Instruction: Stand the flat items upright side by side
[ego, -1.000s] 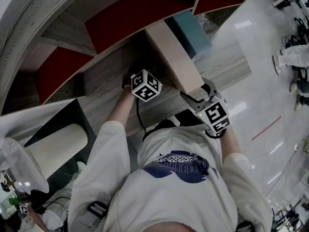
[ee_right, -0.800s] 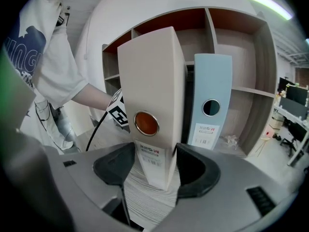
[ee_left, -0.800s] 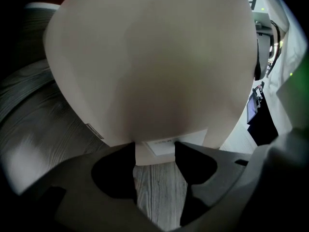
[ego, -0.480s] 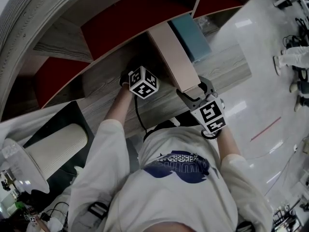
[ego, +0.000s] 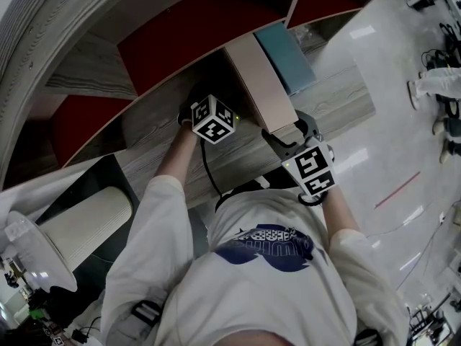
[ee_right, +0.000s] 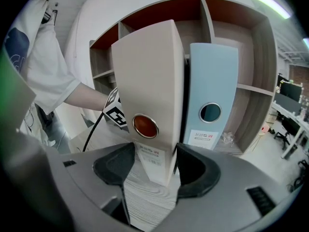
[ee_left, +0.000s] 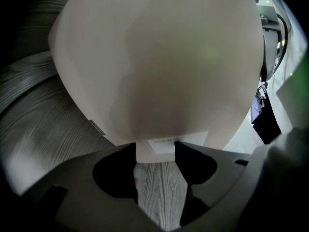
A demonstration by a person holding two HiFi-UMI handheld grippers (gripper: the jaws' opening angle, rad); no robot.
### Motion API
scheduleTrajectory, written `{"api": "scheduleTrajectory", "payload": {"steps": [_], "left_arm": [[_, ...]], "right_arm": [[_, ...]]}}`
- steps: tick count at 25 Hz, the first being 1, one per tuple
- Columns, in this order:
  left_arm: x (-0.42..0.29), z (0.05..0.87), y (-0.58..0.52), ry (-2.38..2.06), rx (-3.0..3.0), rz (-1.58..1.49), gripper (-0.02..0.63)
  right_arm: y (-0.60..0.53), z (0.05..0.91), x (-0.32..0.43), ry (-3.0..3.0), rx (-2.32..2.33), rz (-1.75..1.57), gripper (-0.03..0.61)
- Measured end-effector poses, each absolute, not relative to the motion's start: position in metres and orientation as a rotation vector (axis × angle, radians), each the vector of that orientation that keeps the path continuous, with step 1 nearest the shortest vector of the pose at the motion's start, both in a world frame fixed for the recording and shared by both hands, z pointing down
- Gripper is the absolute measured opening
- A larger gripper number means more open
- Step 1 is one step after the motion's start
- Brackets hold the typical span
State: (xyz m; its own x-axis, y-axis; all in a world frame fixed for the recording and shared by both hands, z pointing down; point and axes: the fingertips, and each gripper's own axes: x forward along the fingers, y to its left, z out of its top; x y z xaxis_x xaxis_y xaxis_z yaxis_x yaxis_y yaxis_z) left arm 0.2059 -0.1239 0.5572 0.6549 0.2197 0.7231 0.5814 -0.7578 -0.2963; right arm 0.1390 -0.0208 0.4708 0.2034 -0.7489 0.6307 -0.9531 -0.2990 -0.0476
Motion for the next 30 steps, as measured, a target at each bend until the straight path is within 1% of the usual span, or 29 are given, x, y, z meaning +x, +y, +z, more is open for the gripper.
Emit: {"api": "scheduleTrajectory", "payload": {"steps": [6, 17, 24, 26, 28, 30], "left_arm": [[0.205, 0.557, -0.127, -0.617, -2.365, -0.959, 0.245], [0.16, 0.533, -0.079, -0.705, -2.394, -0.982, 0.247], [0.163, 0.531, -0.074, -0.705, -2.409, -0.975, 0.249], [0.163, 0.532, -0.075, -0.709, -2.41, -0.979, 0.249], [0.163, 0.532, -0.074, -0.71, -2.408, -0.982, 0.249], [0.163, 0.532, -0.074, -0.714, -2.404, -0.986, 0.249]], "right_arm": [[-0.021, 0.47, 0.143, -1.577, 2.146, 0.812, 0.267], [-0.017, 0.47, 0.143, -1.543, 2.222, 0.831, 0.262], [-0.012, 0.464, 0.14, -1.529, 2.247, 0.821, 0.262], [-0.005, 0.462, 0.138, -1.523, 2.262, 0.823, 0.251], [0.0, 0.461, 0.136, -1.518, 2.278, 0.839, 0.218], [0.003, 0.463, 0.135, -1.516, 2.28, 0.852, 0.199]]}}
